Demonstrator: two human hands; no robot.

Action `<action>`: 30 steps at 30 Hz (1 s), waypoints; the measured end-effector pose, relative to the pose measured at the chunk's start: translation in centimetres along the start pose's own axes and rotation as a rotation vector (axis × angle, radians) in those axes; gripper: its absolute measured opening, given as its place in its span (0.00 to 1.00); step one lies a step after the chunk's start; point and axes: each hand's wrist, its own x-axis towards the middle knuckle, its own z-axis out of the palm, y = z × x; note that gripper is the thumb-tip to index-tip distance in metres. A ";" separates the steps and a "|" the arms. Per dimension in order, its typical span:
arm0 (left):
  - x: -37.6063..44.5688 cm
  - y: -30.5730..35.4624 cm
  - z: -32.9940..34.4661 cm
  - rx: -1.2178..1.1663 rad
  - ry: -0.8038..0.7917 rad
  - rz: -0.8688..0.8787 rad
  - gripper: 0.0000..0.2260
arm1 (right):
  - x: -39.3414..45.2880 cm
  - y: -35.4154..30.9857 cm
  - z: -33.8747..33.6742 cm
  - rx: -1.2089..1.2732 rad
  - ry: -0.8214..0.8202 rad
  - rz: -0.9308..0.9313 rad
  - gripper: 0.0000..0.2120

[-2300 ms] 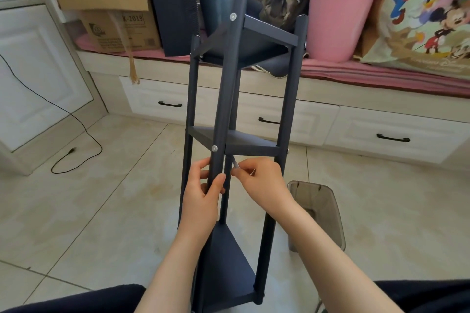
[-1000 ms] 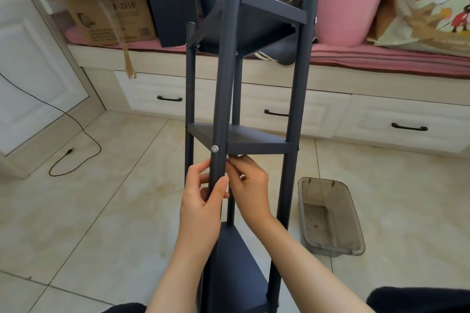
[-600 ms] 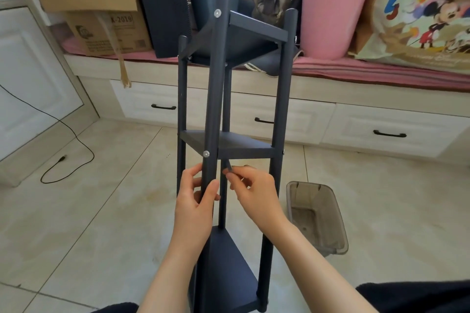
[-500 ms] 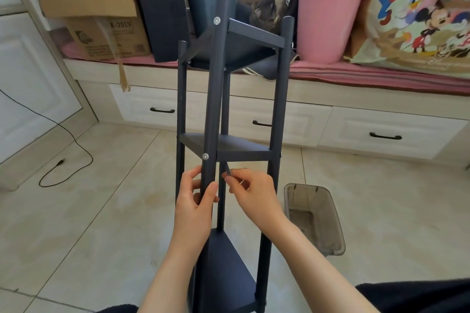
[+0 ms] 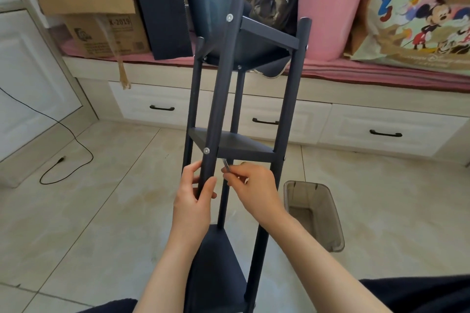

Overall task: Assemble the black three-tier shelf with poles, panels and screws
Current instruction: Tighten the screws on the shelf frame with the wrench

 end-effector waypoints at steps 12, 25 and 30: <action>0.0 0.0 0.2 0.001 -0.038 0.041 0.14 | 0.0 0.9 4.2 -0.009 0.337 -0.169 0.06; 0.3 -0.3 -0.2 -0.042 -0.021 0.034 0.13 | 1.8 1.2 7.7 0.190 0.504 -0.234 0.11; 0.5 -0.2 -0.3 -0.045 -0.025 0.033 0.14 | 2.1 1.0 7.8 0.270 0.447 -0.163 0.08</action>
